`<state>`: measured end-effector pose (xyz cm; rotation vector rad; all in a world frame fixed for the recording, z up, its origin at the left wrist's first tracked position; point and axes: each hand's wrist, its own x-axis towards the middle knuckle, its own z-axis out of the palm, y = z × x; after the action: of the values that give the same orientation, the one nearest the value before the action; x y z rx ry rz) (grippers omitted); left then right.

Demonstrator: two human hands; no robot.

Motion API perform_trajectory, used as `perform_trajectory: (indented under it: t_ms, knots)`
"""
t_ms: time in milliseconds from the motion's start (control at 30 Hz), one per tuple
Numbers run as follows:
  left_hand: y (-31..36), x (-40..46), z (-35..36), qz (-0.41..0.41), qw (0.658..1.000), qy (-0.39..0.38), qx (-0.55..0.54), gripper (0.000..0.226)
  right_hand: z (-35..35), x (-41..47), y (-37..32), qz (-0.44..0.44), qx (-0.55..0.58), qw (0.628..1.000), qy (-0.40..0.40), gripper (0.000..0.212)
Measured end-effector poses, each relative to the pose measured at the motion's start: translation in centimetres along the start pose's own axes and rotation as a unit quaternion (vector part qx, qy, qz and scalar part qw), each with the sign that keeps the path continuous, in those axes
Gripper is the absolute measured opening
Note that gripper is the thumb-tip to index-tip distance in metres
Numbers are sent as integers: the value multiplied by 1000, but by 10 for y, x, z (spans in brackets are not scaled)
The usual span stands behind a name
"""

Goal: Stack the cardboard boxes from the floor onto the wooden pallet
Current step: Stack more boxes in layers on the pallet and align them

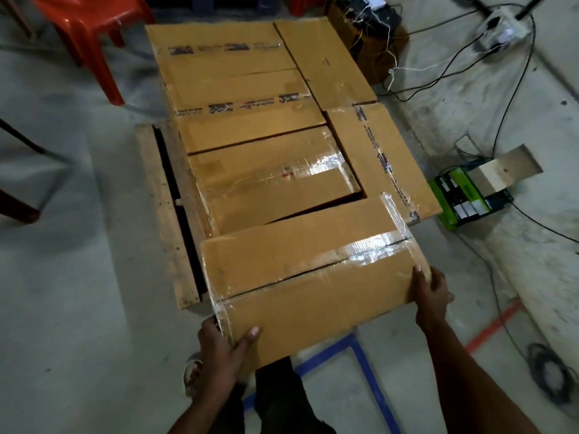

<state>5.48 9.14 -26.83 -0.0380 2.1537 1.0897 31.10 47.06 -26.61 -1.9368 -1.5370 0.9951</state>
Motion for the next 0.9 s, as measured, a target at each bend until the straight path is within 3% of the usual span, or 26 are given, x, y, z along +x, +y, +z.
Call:
perform_trajectory:
  t_ms: [100, 300, 400, 500, 667, 733, 800, 900]
  knots:
    - [-18, 24, 12, 6, 1000, 12, -22, 93, 32, 28, 10, -14, 5, 1000, -8, 67]
    - [-47, 70, 31, -5, 999, 25, -25, 107, 87, 51, 3, -43, 9, 999, -29, 56]
    - [-43, 80, 43, -1, 1000, -5, -19, 95, 102, 91, 48, -23, 14, 998, -50, 63]
    - [-53, 92, 54, 4, 999, -18, -28, 91, 111, 82, 46, -24, 13, 998, -59, 67]
    - [-57, 95, 58, 21, 999, -28, -29, 90, 122, 86, 50, -23, -50, 997, -57, 82]
    - [-58, 96, 58, 25, 999, -34, -16, 93, 126, 83, 43, -25, -97, 994, -54, 71]
    - [-53, 95, 57, 24, 1000, -17, -3, 93, 134, 74, 35, -26, -148, 989, -15, 63]
    - [-32, 98, 59, 9, 999, 48, -16, 104, 151, 50, 21, -46, -211, 976, 9, 73]
